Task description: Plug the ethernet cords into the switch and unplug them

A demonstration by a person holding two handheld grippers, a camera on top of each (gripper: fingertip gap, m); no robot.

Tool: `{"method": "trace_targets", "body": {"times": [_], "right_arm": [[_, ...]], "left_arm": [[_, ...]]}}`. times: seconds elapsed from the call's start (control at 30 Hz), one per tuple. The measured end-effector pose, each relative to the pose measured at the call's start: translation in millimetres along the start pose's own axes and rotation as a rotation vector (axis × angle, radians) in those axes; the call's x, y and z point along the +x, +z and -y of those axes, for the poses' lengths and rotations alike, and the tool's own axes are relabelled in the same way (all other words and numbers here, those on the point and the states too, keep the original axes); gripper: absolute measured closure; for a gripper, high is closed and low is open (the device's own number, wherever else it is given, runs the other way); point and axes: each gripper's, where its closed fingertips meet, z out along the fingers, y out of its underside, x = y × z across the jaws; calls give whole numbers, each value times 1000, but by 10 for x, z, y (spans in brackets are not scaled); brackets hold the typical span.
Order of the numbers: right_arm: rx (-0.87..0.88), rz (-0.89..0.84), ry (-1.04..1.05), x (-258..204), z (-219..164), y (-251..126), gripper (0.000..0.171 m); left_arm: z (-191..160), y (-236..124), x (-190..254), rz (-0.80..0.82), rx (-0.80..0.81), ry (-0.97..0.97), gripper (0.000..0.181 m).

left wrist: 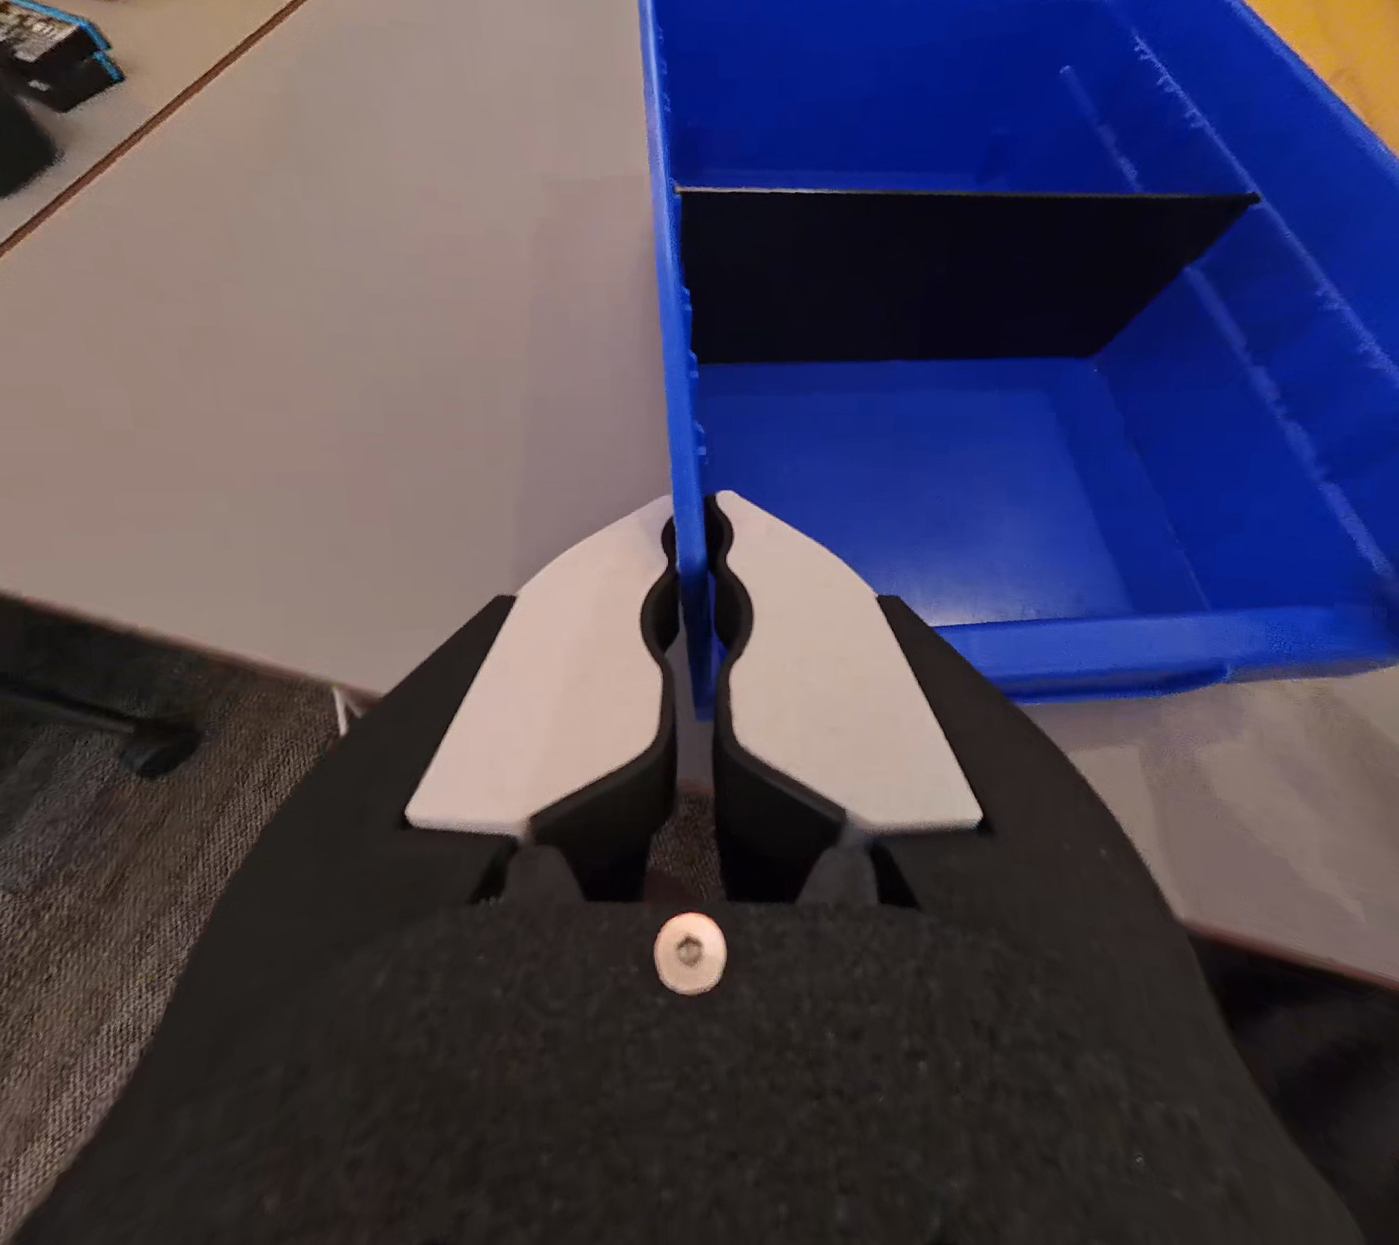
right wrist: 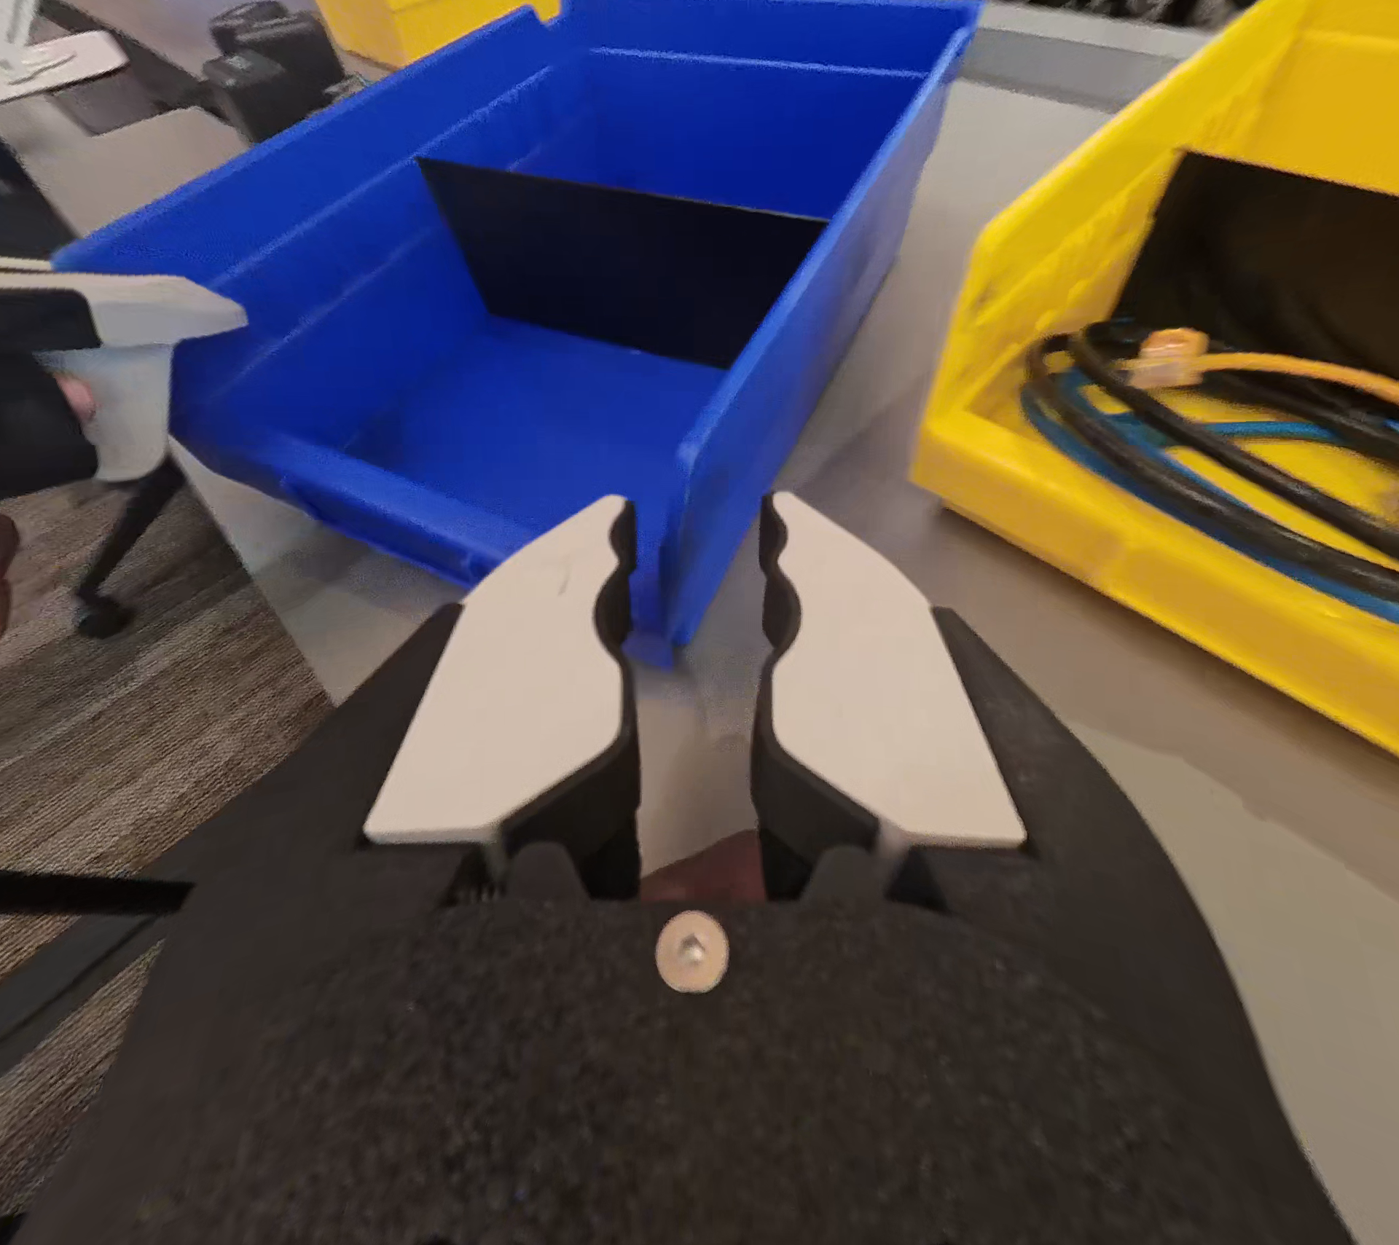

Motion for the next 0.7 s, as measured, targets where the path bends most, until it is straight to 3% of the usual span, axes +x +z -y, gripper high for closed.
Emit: {"method": "trace_targets", "body": {"times": [0.13, 0.23, 0.33, 0.43, 0.57, 0.7], "right_arm": [[-38, -61, -65, -22, -47, 43, 162], [18, -151, -166, -49, 109, -93, 165], [66, -99, -121, -132, 279, -217, 165], [202, -164, -168, -29, 688, -500, 165], [365, -296, -207, 430, 1316, -1100, 165], [416, -441, -142, 1363, 1557, -1775, 165]], "left_arm": [[-154, -305, 46, -1, 27, 9, 176], [-105, -554, 86, 50, 97, 53, 176], [135, -873, 121, 95, 215, 84, 176], [523, -1123, 316, 111, 367, 134, 177], [1176, -1273, 916, 6, 536, 175, 176], [1654, -1133, 2025, -161, 576, 317, 176]]}}
